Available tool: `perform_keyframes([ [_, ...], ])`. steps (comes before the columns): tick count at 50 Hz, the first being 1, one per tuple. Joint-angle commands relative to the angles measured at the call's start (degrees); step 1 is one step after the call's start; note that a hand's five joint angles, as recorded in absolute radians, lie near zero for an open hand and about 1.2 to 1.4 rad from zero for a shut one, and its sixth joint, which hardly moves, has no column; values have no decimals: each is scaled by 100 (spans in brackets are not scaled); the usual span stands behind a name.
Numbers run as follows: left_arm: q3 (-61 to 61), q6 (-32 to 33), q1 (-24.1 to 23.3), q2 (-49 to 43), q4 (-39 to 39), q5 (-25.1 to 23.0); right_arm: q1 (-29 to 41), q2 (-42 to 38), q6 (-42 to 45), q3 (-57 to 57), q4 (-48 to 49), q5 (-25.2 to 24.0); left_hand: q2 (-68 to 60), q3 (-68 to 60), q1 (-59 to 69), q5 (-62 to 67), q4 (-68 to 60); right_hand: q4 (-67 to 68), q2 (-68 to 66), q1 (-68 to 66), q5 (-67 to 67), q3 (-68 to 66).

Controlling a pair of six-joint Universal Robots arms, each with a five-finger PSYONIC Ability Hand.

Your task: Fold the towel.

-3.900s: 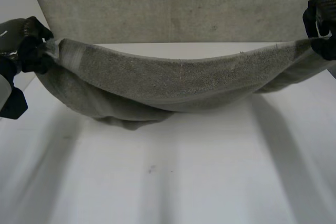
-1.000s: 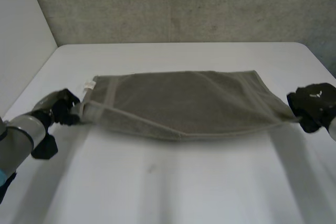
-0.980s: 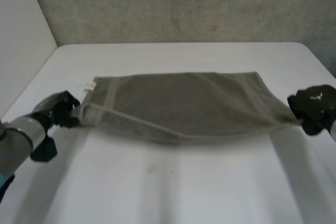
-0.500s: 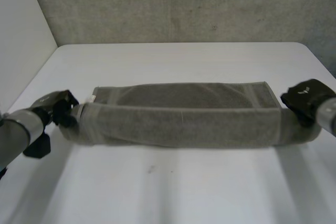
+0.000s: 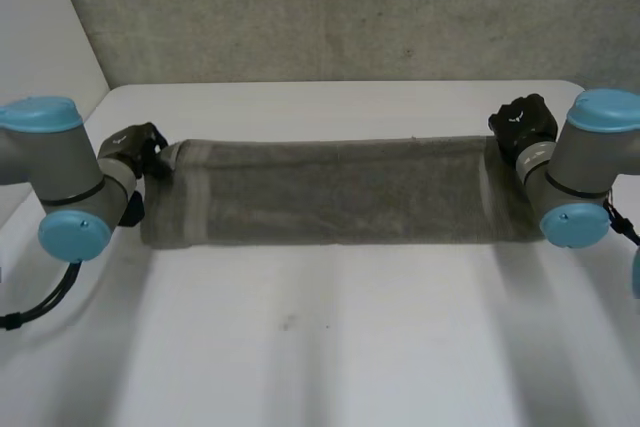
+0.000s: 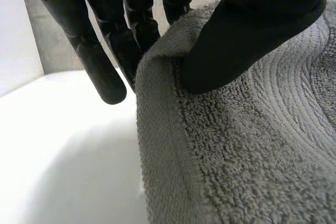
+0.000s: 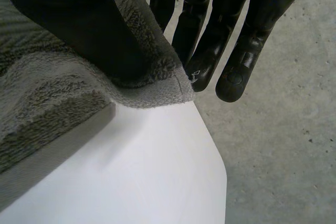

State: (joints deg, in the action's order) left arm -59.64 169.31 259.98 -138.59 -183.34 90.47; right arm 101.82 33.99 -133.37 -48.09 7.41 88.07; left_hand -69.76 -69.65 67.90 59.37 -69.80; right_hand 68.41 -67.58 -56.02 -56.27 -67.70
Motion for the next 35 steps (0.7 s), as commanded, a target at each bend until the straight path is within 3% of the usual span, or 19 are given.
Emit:
perform_keyframes([
  [1,532,49,-175,-378,-61,-126,13,-560,-5,748,-21,-9,256,245,-70,-217,260,-3119,3035,1879,2905,3047],
  [2,532,58,-219,-388,-87,-161,14,-560,-5,748,-21,-9,3999,3988,-3813,-3960,4003,-3158,3074,1918,2944,3087],
  [3,532,58,-220,-388,-88,-161,14,-560,-23,740,-12,-43,4036,4025,-3850,-3998,4040,-5841,5758,4602,5627,5770],
  [4,515,76,-254,-388,-122,-161,14,-525,-58,739,-3,-79,5976,5965,-5790,-5937,5980,-5841,5758,4602,5627,5770],
  [13,436,67,-316,-90,-272,-65,75,196,-752,300,32,-132,5976,5965,-5790,-5937,5980,-5841,5758,4602,5627,5770],
  [17,216,32,-264,184,-272,-21,66,1019,-1331,-410,41,-447,5976,5965,-5790,-5937,5980,-5841,5758,4602,5627,5770],
  [25,-1389,15,-228,1710,-280,-47,-4,2261,-1552,-1660,-223,-756,5976,5965,-5790,-5937,5980,-5841,5758,4602,5627,5770],
  [35,-2869,32,-334,2812,-747,-82,-575,2622,-2245,-2266,-1952,-869,5976,5965,-5790,-5937,5980,-5841,5758,4602,5627,5770],
])
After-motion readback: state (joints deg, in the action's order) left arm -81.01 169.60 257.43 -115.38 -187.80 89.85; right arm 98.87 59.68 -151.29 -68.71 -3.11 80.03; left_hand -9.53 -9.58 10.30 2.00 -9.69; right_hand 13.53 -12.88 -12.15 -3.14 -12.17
